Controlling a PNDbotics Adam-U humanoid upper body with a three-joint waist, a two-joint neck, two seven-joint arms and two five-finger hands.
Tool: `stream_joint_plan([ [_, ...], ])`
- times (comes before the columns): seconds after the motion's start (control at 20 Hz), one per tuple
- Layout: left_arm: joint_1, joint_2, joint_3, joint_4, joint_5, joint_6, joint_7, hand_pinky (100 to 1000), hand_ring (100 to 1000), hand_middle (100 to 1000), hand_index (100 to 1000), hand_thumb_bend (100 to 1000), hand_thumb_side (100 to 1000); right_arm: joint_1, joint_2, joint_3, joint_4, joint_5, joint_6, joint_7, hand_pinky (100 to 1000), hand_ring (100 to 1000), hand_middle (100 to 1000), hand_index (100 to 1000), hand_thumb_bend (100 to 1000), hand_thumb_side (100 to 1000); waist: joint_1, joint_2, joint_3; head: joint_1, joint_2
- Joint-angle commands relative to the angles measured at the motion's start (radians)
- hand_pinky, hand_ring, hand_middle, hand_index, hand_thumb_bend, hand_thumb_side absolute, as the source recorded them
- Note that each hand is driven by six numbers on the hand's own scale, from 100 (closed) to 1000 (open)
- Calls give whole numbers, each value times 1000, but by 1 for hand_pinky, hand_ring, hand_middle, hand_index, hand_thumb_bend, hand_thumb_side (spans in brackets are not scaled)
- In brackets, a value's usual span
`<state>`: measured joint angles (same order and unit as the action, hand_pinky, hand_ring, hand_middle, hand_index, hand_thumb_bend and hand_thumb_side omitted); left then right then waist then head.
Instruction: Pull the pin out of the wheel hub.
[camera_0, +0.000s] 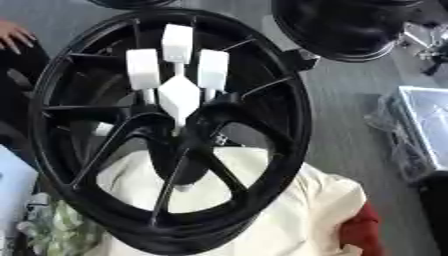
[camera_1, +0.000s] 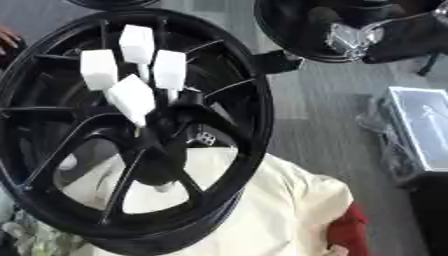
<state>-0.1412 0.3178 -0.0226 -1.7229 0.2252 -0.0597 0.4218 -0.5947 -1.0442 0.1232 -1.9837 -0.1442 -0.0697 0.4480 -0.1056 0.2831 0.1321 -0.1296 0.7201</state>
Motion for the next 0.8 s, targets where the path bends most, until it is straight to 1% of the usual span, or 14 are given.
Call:
stream_joint_plan([
  [0.05, -1, 30, -3, -9, -3, 0, -5, 811, 806, 715, 759, 471, 679, -60, -49, 33, -16, 9, 6, 83, 883, 816, 797, 874, 140, 521, 1, -24, 2, 1, 8],
  [0.15, 2, 34, -5, -7, -3, 0, -7, 811, 806, 715, 759, 471, 679, -108, -47, 65, -16, 16, 9, 152, 883, 820, 800, 876, 142, 531, -2, -27, 2, 0, 11],
  [0.25, 4, 36, -6, -6, -3, 0, -7, 811, 806, 715, 759, 471, 680, -143, -38, 86, -16, 22, 15, 205, 886, 824, 804, 879, 135, 551, -4, -29, 0, 1, 13],
  [0.4, 7, 38, -9, -3, -3, 2, -10, 811, 806, 715, 758, 470, 679, -222, 7, 140, -16, 50, 9, 349, 886, 822, 795, 879, 125, 568, -7, -34, -1, 0, 17],
  [0.5, 10, 39, -8, -2, -3, 1, -10, 811, 806, 714, 756, 471, 680, -260, 39, 153, -16, 70, 8, 426, 885, 824, 797, 879, 128, 563, -7, -36, -4, 2, 18],
  [0.6, 12, 38, -9, -1, -3, 1, -11, 811, 806, 715, 756, 470, 679, -292, 80, 161, -16, 86, 21, 451, 884, 823, 796, 879, 124, 563, -6, -38, -5, 3, 19],
  [0.8, 18, 37, -10, 2, -2, 1, -11, 811, 806, 715, 756, 470, 681, -335, 149, 175, -16, 127, 79, 450, 882, 825, 797, 878, 140, 548, -6, -41, -10, 8, 21],
])
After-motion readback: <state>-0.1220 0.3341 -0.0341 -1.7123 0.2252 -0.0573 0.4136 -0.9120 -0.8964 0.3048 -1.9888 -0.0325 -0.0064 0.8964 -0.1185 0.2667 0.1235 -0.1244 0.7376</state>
